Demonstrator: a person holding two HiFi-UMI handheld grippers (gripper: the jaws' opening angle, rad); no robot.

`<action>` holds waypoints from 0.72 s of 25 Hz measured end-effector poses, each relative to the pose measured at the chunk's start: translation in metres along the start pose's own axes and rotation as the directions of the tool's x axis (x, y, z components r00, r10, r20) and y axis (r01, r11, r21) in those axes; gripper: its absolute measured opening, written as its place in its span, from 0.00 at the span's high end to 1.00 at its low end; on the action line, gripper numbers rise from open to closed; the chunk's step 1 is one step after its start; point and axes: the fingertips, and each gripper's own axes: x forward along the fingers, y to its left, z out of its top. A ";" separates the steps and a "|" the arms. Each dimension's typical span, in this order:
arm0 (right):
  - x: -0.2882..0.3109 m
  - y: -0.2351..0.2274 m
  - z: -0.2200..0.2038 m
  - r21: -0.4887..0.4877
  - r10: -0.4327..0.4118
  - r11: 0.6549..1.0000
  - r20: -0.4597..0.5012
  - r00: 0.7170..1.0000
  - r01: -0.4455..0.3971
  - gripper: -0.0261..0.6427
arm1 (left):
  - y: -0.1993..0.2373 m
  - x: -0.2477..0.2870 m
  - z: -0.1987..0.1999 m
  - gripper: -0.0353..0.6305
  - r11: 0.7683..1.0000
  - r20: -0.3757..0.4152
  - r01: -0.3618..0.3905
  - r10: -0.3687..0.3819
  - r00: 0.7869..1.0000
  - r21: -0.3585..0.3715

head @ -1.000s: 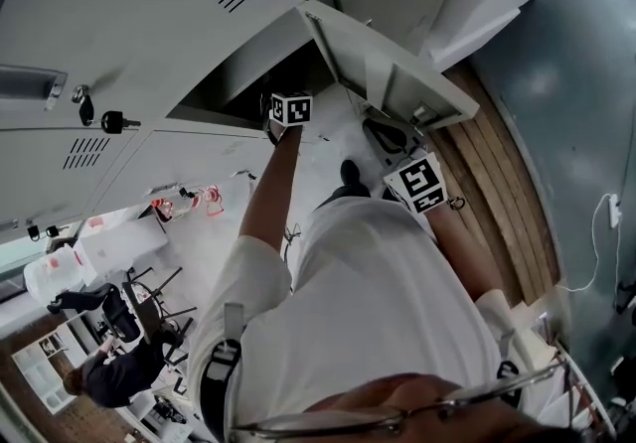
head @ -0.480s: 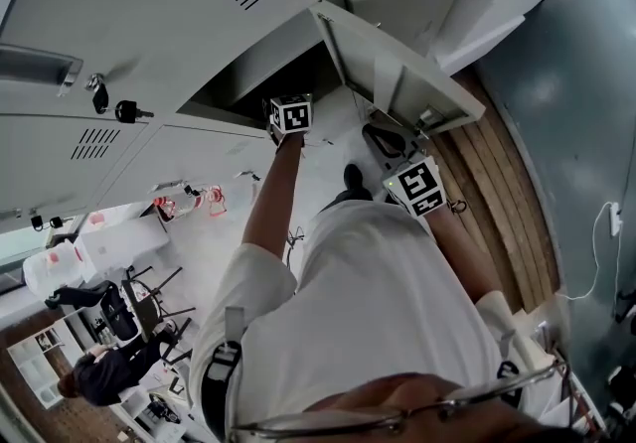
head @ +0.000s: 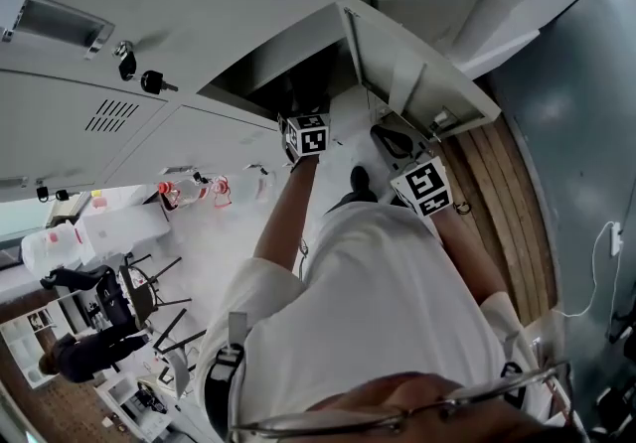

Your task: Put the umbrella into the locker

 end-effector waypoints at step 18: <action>0.016 0.021 -0.011 -0.002 0.074 0.997 -0.038 0.997 -0.074 0.95 | -0.013 -0.043 -0.090 0.40 0.957 -0.082 0.054 -0.081 0.993 -0.285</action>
